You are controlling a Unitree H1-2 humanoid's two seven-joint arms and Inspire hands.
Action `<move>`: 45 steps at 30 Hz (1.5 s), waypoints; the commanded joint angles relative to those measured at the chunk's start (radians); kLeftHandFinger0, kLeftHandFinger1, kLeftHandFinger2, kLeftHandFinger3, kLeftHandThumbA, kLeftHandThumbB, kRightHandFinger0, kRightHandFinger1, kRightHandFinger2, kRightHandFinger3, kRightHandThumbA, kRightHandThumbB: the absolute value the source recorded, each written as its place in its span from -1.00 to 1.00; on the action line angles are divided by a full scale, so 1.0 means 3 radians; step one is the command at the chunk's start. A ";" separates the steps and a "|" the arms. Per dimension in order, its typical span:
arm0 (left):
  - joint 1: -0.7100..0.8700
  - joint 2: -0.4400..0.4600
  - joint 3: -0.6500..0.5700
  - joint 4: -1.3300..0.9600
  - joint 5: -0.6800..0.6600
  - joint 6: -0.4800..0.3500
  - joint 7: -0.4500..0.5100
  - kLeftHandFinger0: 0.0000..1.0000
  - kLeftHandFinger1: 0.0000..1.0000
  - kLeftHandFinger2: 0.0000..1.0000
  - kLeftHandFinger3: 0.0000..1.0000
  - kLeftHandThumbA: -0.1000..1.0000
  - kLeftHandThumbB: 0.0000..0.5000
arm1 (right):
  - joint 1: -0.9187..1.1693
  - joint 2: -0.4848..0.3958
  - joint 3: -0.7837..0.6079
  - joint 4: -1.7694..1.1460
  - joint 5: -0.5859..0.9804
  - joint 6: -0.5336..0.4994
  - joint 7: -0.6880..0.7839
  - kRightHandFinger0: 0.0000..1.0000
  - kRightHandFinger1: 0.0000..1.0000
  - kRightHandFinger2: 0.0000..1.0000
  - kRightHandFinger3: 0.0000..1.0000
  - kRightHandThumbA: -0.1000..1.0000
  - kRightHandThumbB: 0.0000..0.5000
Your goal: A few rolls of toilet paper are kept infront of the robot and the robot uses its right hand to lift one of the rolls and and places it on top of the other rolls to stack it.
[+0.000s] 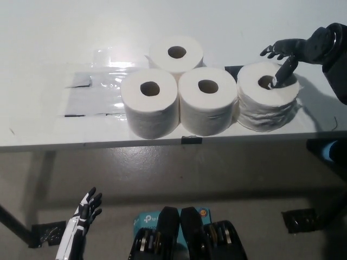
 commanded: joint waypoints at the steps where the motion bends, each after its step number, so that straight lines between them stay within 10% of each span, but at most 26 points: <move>1: 0.0004 0.0025 -0.0005 -0.0106 -0.0013 -0.0118 -0.0027 1.00 1.00 1.00 1.00 1.00 -0.36 | -0.0220 0.0040 -0.0015 0.0064 -0.0018 -0.0084 -0.0122 1.00 1.00 1.00 1.00 0.76 0.43; 14: 0.0007 0.0029 -0.0001 -0.0087 0.0010 -0.0166 -0.0017 1.00 1.00 1.00 1.00 1.00 -0.32 | -0.0284 0.0164 0.0029 0.0331 -0.0075 0.0086 -0.0264 1.00 1.00 1.00 1.00 0.68 0.45; 16: 0.0012 0.0028 -0.0003 -0.0093 0.0031 -0.0181 -0.0006 1.00 1.00 1.00 1.00 1.00 -0.32 | -0.0282 0.0177 0.0030 0.0371 -0.0069 0.0135 -0.0207 0.33 0.94 1.00 1.00 0.71 0.46; 19: 0.0011 0.0020 -0.0004 -0.0098 0.0020 -0.0173 -0.0009 1.00 1.00 1.00 1.00 1.00 -0.31 | -0.0255 0.0190 0.0047 0.0396 -0.0085 0.0129 -0.0239 0.27 0.63 1.00 1.00 0.69 0.51; 21: 0.0014 0.0020 -0.0004 -0.0103 0.0012 -0.0161 -0.0013 1.00 1.00 1.00 1.00 1.00 -0.31 | -0.0221 0.0203 0.0160 0.0391 -0.0201 0.0089 -0.0325 -0.23 0.06 0.32 0.53 0.75 0.34; 23: 0.0001 0.0022 0.0002 -0.0084 0.0010 -0.0193 -0.0008 1.00 1.00 1.00 1.00 1.00 -0.31 | -0.0182 0.0207 0.0266 0.0366 -0.0291 -0.0016 -0.0474 -0.99 -0.98 -0.80 -0.32 0.71 -0.35; 25: -0.0011 0.0023 0.0007 -0.0077 0.0003 -0.0210 -0.0009 1.00 1.00 1.00 1.00 1.00 -0.31 | -0.0145 0.0183 0.0347 0.0339 -0.0341 -0.0116 -0.0591 -1.00 -1.00 -0.99 -0.20 0.83 -0.77; 26: -0.0011 0.0023 0.0007 -0.0077 0.0001 -0.0212 -0.0010 1.00 1.00 1.00 1.00 1.00 -0.31 | -0.0142 0.0182 0.0350 0.0340 -0.0328 -0.0106 -0.0598 -1.00 -1.00 -0.96 -0.21 0.85 -0.82; 27: -0.0012 0.0031 0.0011 -0.0088 0.0005 -0.0193 -0.0009 1.00 1.00 1.00 1.00 1.00 -0.30 | -0.0132 0.0175 0.0370 0.0341 -0.0342 -0.0110 -0.0634 -0.28 -0.25 -0.18 0.46 0.92 -0.94; 28: -0.0015 0.0034 0.0012 -0.0099 0.0003 -0.0178 -0.0012 1.00 1.00 1.00 1.00 1.00 -0.30 | -0.0112 0.0151 0.0369 0.0344 -0.0327 -0.0127 -0.0686 0.02 -0.01 0.09 0.65 0.96 -0.95; 32: -0.0019 0.0046 0.0014 -0.0101 -0.0010 -0.0167 -0.0025 1.00 1.00 1.00 1.00 1.00 -0.27 | -0.0038 0.0058 0.0015 0.0348 0.0023 -0.0078 -0.0708 -0.72 -0.56 -0.33 0.33 0.88 -1.00; 33: -0.0017 0.0049 0.0018 -0.0105 -0.0010 -0.0165 -0.0023 1.00 1.00 1.00 1.00 1.00 -0.27 | -0.0024 0.0038 -0.0055 0.0349 0.0068 -0.0093 -0.0703 -0.33 -0.13 0.02 0.63 0.88 -1.00; 35: -0.0013 0.0047 0.0024 -0.0113 0.0006 -0.0153 -0.0006 1.00 1.00 1.00 1.00 1.00 -0.26 | 0.0036 -0.0042 -0.0252 0.0337 0.0196 -0.0130 -0.0743 -0.94 -0.81 -0.55 -0.31 0.94 -0.95; 36: -0.0016 0.0047 0.0026 -0.0112 0.0007 -0.0153 -0.0003 1.00 1.00 1.00 1.00 1.00 -0.26 | 0.0049 -0.0056 -0.0371 0.0340 0.0275 -0.0090 -0.0753 -0.99 -0.86 -0.63 -0.31 0.93 -0.95; 39: -0.0006 0.0053 0.0030 -0.0104 -0.0001 -0.0151 -0.0010 1.00 1.00 1.00 1.00 1.00 -0.25 | 0.0150 -0.0113 -0.0979 0.0360 0.0712 0.0136 -0.0765 -1.00 -0.69 -0.04 -0.40 0.79 -0.82; 40: -0.0009 0.0054 0.0028 -0.0097 0.0001 -0.0153 -0.0011 1.00 1.00 1.00 1.00 1.00 -0.25 | 0.0209 -0.0149 -0.1256 0.0380 0.0927 0.0190 -0.0705 -1.00 -0.97 -0.27 -0.54 0.79 -0.83; 43: -0.0003 0.0053 0.0033 -0.0097 0.0001 -0.0161 -0.0006 1.00 1.00 1.00 1.00 1.00 -0.26 | 0.0382 -0.0219 -0.1715 0.0398 0.1206 0.0162 -0.0476 -1.00 -1.00 -0.46 -0.47 0.89 -0.98; 45: 0.0005 0.0059 0.0041 -0.0091 0.0005 -0.0155 0.0001 1.00 1.00 1.00 1.00 1.00 -0.27 | 0.0469 -0.0227 -0.2181 0.0435 0.1559 0.0484 -0.0462 -1.00 -1.00 -0.52 -0.45 0.78 -0.76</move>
